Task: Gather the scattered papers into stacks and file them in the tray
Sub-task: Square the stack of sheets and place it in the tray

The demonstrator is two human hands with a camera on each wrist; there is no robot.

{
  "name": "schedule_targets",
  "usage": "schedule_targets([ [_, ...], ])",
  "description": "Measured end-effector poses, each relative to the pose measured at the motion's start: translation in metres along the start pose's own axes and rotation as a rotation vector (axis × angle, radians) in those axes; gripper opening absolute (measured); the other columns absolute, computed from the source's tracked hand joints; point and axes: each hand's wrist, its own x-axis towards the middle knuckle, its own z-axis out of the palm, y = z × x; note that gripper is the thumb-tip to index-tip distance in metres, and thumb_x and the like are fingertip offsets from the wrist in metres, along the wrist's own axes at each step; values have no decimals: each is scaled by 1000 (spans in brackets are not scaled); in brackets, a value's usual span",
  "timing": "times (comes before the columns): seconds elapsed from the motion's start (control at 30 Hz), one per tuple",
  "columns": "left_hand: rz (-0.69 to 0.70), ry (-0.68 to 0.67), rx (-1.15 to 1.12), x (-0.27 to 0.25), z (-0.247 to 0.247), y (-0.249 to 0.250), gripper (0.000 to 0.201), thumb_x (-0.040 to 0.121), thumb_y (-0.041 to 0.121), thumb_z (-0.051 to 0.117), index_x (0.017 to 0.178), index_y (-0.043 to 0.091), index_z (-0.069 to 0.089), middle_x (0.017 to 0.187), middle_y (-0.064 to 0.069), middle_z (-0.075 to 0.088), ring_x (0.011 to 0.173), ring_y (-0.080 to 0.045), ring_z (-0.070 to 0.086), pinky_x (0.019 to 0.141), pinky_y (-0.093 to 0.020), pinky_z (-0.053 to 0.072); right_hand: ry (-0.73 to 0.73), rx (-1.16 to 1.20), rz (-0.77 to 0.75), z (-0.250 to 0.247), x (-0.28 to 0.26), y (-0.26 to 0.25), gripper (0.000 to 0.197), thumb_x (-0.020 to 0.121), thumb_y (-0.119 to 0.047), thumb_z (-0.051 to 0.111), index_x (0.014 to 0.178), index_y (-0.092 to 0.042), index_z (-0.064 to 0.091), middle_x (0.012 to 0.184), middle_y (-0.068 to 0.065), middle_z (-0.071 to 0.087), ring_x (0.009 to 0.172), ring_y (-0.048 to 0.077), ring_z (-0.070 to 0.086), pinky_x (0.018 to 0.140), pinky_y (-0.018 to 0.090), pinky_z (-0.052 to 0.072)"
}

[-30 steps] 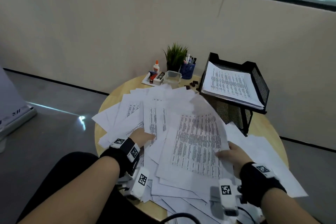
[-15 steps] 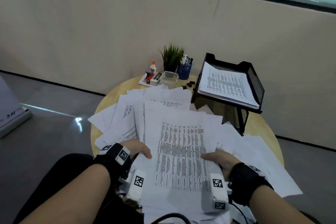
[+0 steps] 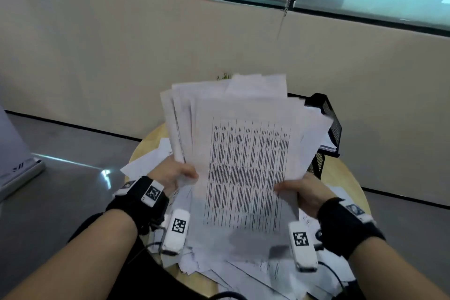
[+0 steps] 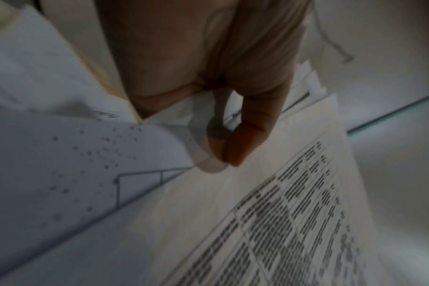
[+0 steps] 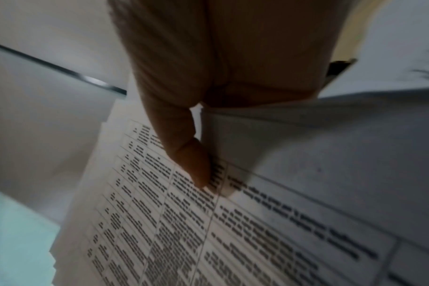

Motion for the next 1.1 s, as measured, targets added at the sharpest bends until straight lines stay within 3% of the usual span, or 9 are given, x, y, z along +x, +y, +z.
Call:
schedule_targets([
  [0.13,203,-7,-138,-5,25,49,15,78,-15,58,90,-10,67,91,-20,69,86,-31,66,89,-43,52,88,32,-214,7,2,-52,26,70,15,68,93,4,66,98,19,70,90,36,67,86,46,53],
  [0.2,272,31,-178,-2,35,68,12,74,-1,70,85,1,74,89,-12,73,84,-26,70,87,-40,55,112,74,-290,8,6,-67,33,70,13,70,98,-5,68,104,13,72,98,34,67,89,48,51],
  [0.3,334,95,-214,12,44,80,91,44,32,93,121,-1,57,112,-12,68,107,-28,64,99,-46,46,158,96,-340,8,10,-79,35,70,11,72,95,-13,70,99,5,75,93,26,71,83,43,52],
  [0.33,353,85,-230,18,46,81,103,37,36,95,124,-1,53,114,-12,67,111,-27,62,101,-45,44,151,79,-356,8,9,-80,35,70,10,73,94,-15,69,96,3,75,90,23,71,81,41,53],
  [0.5,321,-1,-135,10,63,62,30,70,7,80,96,14,68,103,-6,72,98,-21,68,93,-39,50,148,-32,-292,10,6,-54,44,62,-1,82,102,-10,68,103,8,73,98,26,69,97,51,48],
  [0.73,351,36,-226,16,77,52,21,75,9,75,94,14,68,80,5,75,74,-6,71,56,-15,52,232,81,-307,13,13,-43,36,67,2,78,97,-15,70,97,0,75,100,24,67,99,49,47],
  [0.87,428,65,-258,20,73,66,12,80,18,70,92,19,66,76,15,73,77,3,68,68,-11,52,190,31,-397,11,9,-61,38,62,-10,81,98,-18,70,98,-2,75,99,21,68,96,46,49],
  [1.0,352,9,-214,29,68,49,44,65,38,78,105,21,67,105,3,71,107,-16,64,99,-34,45,177,11,-371,6,8,-51,50,59,-20,85,106,-16,68,103,0,74,99,18,69,99,49,47],
  [1.1,288,-35,-191,33,77,38,37,69,39,80,101,24,66,100,7,71,101,-10,65,93,-27,46,204,50,-361,10,8,-41,72,44,-41,91,108,-17,68,103,0,74,101,20,68,101,52,45],
])
